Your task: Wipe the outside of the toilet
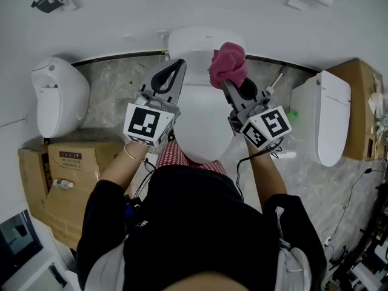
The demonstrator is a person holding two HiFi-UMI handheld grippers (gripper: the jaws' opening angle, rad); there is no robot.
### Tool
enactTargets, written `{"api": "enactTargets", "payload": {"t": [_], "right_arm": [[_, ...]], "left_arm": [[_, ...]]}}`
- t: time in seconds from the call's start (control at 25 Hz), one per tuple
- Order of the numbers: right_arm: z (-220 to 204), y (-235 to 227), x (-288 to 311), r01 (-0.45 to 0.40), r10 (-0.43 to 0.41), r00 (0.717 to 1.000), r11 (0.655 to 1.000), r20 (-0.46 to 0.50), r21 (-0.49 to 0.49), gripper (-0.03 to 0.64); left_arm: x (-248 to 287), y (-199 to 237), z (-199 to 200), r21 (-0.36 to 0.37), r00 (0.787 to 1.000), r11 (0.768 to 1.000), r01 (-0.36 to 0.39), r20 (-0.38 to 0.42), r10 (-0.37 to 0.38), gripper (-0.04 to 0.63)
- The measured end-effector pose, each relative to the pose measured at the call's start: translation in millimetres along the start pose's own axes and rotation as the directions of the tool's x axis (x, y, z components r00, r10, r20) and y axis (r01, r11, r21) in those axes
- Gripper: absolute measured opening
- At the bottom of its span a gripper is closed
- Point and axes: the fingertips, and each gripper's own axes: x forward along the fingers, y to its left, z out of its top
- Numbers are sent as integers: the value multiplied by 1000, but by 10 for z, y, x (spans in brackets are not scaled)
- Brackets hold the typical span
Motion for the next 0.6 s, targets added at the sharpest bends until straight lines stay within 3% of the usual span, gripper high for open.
{"api": "enactTargets", "payload": {"t": [0.28,0.44,0.6], "right_arm": [[-272,-135,418,11,-9,999,999,-50,36,78],[-503,-195,850,2,2,995,999,-104,32,78],[-731,-273,1324,5,0,987,1000,-160,28,78]], "left_arm": [[249,327,-211,32,1000,999,-8,13,8,9],[375,667,-399,67,998,998,-22,59,18,9],[480,988,-729,46,1000,999,-6,21,5,9]]}}
